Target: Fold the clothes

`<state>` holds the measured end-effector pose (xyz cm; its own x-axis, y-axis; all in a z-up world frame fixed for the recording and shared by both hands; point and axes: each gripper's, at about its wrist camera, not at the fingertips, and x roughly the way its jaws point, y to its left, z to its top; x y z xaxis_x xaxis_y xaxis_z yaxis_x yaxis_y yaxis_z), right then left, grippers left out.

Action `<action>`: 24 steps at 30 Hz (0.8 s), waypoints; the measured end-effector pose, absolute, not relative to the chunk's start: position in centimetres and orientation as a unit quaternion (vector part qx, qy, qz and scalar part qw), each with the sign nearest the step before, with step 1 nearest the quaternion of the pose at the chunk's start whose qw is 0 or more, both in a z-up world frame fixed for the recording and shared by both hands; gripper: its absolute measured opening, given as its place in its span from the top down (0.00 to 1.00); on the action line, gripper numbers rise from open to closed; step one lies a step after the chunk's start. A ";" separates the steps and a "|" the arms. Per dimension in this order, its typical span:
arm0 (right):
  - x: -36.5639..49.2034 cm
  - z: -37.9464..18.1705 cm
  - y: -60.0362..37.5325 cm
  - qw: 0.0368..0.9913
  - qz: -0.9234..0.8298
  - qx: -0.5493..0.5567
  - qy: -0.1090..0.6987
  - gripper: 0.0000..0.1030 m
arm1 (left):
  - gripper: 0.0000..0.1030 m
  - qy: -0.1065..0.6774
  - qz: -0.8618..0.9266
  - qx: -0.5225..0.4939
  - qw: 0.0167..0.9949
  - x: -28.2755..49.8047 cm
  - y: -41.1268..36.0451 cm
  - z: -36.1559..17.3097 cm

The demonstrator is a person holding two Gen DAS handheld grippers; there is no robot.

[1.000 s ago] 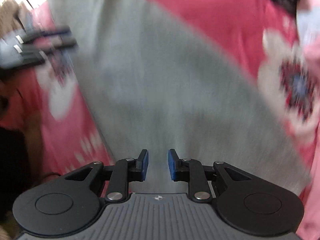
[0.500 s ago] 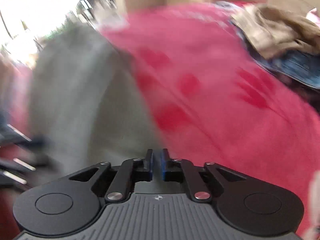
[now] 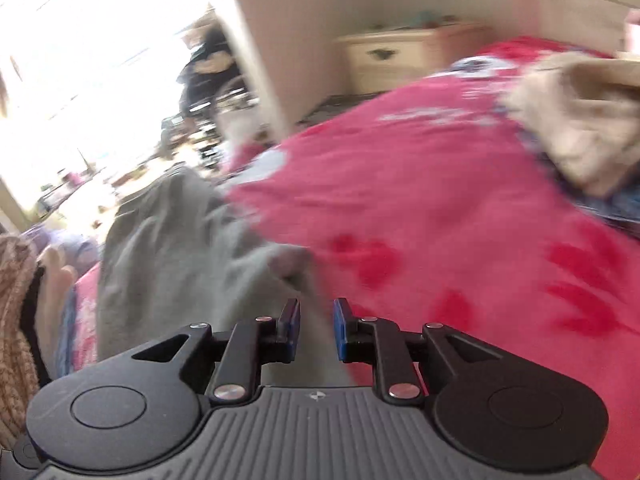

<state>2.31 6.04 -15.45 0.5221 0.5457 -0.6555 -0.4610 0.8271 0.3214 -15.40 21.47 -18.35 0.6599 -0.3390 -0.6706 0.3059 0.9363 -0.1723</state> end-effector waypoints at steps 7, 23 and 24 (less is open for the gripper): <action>1.8 -18.5 8.0 0.888 0.239 -0.038 0.391 0.70 | 0.49 0.372 -0.183 -0.041 0.909 -15.2 22.1 -18.5; 6.9 -20.3 9.2 0.896 0.211 0.032 0.389 0.78 | 0.48 0.369 -0.187 -0.045 0.910 -15.2 22.2 -18.6; 7.0 -19.9 8.7 0.898 0.201 0.046 0.389 0.79 | 0.48 0.368 -0.187 -0.046 0.910 -15.2 22.3 -18.6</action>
